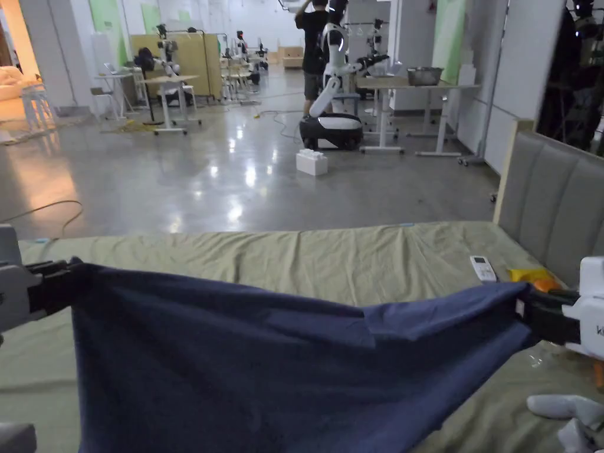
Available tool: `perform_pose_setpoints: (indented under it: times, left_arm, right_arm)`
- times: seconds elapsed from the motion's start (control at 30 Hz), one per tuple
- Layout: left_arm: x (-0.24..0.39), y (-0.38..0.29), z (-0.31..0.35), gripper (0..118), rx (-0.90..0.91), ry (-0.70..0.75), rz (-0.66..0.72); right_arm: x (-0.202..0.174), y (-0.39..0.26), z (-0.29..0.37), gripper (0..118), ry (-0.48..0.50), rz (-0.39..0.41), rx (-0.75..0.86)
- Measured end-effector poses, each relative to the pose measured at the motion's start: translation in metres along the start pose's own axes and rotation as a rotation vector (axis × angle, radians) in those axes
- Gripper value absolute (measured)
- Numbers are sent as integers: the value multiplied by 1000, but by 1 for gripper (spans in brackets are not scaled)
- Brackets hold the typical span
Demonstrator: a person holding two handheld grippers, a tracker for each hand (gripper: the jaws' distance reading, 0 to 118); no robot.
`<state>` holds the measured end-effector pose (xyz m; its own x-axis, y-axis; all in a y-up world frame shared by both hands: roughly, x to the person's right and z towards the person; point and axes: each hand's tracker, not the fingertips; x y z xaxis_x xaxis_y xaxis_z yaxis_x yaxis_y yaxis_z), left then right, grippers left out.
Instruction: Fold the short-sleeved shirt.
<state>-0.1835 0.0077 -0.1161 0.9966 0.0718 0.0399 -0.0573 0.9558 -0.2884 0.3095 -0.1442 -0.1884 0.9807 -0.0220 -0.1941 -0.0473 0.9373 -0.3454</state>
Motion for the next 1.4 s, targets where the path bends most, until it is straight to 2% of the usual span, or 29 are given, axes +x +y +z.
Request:
perform_pose_setpoints:
  times: [0.17, 0.33, 0.4, 0.47, 0.6, 0.77, 0.87, 1.03, 1.4]
  left_arm:
    - [-5, 58, 68, 4, 174, 8, -23]
    - [1, 100, 102, 4, 316, 43, -47]
    - [-5, 117, 103, 4, 351, 59, -41]
    - [-4, 128, 105, 4, 381, 72, -44]
    - [8, 147, 106, 4, 437, 102, -14]
    - [22, 156, 103, 4, 445, 91, -18]
    - [28, 152, 99, 4, 450, 95, -23]
    - [15, 151, 85, 4, 433, 97, -25]
    - [13, 163, 21, 4, 390, 135, -6]
  right_arm:
    - [-25, 88, 35, 11, -25, 24, 160]
    - [-40, 163, 65, 9, -78, 80, 334]
    - [-45, 189, 76, 9, -83, 77, 355]
    - [-50, 211, 86, 9, -125, 116, 420]
    - [-57, 248, 92, 9, -183, 135, 477]
    - [-62, 272, 92, 8, -244, 157, 490]
    - [-60, 271, 92, 8, -252, 144, 501]
    - [-62, 273, 84, 8, -266, 166, 504]
    - [-60, 278, 15, 8, -302, 182, 478]
